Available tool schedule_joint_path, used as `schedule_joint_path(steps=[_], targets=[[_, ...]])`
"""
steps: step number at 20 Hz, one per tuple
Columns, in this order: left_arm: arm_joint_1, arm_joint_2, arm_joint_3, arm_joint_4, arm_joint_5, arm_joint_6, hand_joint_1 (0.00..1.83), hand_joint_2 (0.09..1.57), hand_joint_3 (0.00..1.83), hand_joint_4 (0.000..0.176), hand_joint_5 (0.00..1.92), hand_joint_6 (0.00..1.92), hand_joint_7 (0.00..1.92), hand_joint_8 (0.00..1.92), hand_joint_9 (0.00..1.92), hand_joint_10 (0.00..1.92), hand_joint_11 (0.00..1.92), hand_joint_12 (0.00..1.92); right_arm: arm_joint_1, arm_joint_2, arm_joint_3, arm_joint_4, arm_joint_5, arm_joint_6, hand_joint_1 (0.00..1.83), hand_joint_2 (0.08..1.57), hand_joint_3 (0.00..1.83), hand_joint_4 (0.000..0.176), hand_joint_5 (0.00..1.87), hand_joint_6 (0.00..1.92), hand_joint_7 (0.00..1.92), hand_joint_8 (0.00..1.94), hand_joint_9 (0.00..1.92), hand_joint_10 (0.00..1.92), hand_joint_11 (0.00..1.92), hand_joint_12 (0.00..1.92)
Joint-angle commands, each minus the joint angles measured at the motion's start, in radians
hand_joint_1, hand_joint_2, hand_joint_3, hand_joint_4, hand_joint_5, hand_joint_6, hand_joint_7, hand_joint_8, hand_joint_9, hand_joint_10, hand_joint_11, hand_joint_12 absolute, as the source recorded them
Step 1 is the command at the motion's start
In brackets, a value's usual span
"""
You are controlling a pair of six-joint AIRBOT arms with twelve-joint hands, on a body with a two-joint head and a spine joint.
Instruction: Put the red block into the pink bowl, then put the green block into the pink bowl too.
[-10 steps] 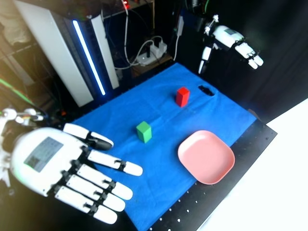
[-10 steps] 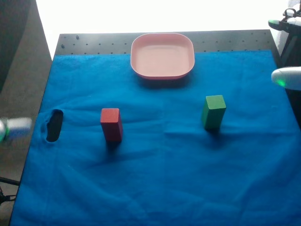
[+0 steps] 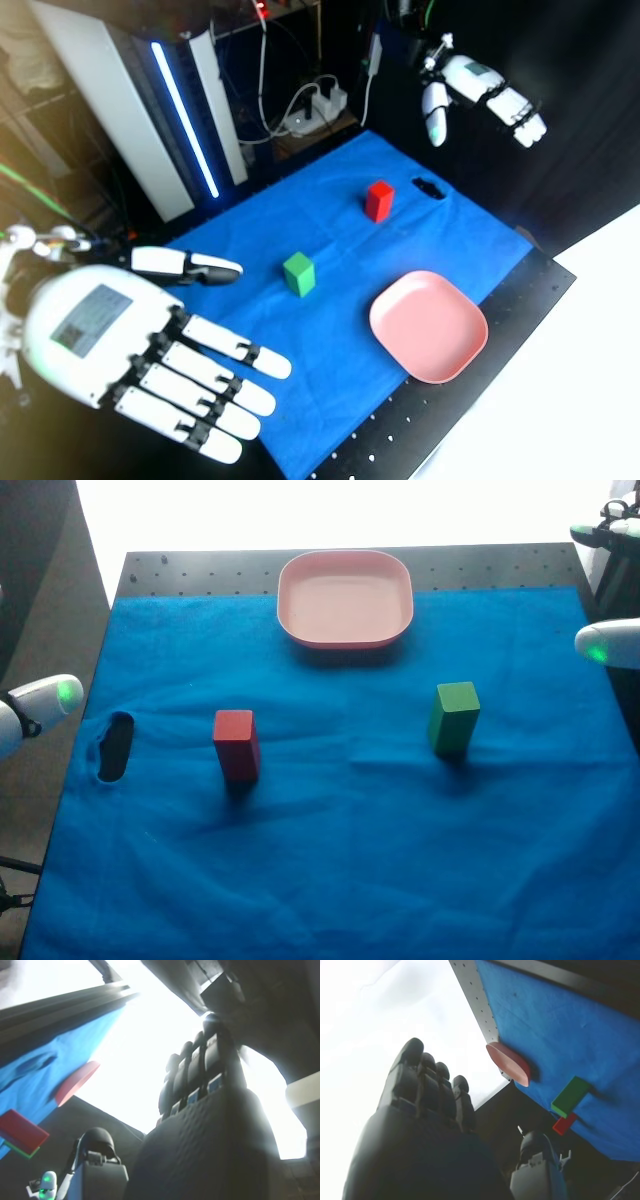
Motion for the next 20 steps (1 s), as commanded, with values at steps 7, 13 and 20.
schedule_joint_path(steps=[7, 13, 20], targets=[[-0.008, -0.001, 0.007, 0.016, -0.128, -0.002, 0.00, 1.00, 0.01, 0.010, 0.06, 0.00, 0.01, 0.00, 0.00, 0.00, 0.00, 0.00, 0.008, 0.000, 0.007, 0.004, 0.119, 0.000, 0.00, 0.99, 0.00, 0.070, 0.10, 0.00, 0.09, 0.00, 0.09, 0.00, 0.00, 0.41], [-0.008, -0.001, 0.007, 0.016, -0.128, -0.002, 0.00, 1.02, 0.01, 0.004, 0.05, 0.00, 0.01, 0.00, 0.00, 0.00, 0.01, 0.00, 0.008, 0.000, 0.007, 0.004, 0.119, 0.000, 0.00, 0.96, 0.00, 0.074, 0.10, 0.00, 0.09, 0.00, 0.09, 0.00, 0.00, 0.39], [-0.008, -0.005, 0.008, 0.023, -0.125, -0.002, 0.00, 0.99, 0.00, 0.023, 0.06, 0.00, 0.01, 0.00, 0.00, 0.00, 0.00, 0.00, 0.008, -0.008, 0.011, 0.004, 0.119, 0.000, 0.00, 0.96, 0.00, 0.075, 0.09, 0.00, 0.08, 0.00, 0.08, 0.00, 0.00, 0.45]])
